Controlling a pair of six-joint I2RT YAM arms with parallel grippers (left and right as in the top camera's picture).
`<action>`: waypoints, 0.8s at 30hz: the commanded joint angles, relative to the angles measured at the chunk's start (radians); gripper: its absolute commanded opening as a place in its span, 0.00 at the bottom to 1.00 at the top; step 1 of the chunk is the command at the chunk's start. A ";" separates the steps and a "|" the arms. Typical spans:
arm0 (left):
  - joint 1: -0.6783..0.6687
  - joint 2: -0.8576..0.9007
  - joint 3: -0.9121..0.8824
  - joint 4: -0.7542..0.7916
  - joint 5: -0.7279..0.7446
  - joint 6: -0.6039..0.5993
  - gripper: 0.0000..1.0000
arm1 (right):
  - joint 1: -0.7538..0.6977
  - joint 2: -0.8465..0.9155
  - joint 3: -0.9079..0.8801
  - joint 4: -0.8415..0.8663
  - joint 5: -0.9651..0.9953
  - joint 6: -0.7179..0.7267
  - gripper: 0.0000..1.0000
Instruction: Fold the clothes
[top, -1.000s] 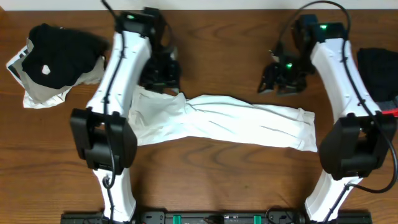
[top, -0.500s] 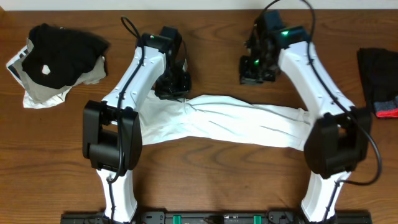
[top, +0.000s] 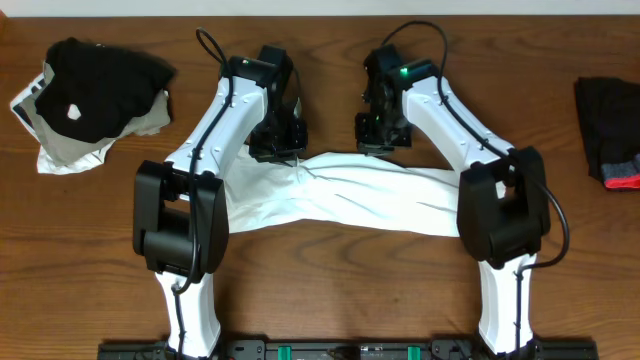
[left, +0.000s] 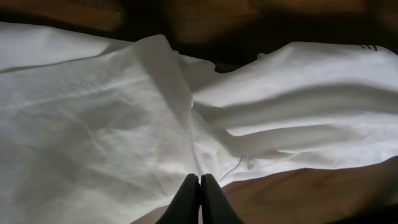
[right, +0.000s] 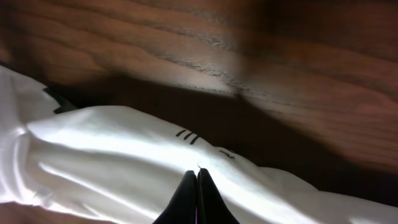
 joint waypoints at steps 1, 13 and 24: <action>0.003 0.008 -0.003 -0.002 -0.047 0.001 0.06 | 0.019 0.007 0.005 -0.004 0.013 0.019 0.01; 0.003 0.008 -0.003 -0.002 -0.052 0.002 0.06 | 0.080 0.008 -0.043 -0.005 0.019 0.030 0.01; 0.004 0.008 -0.003 -0.002 -0.056 0.002 0.06 | 0.114 0.008 -0.043 -0.185 -0.019 0.028 0.01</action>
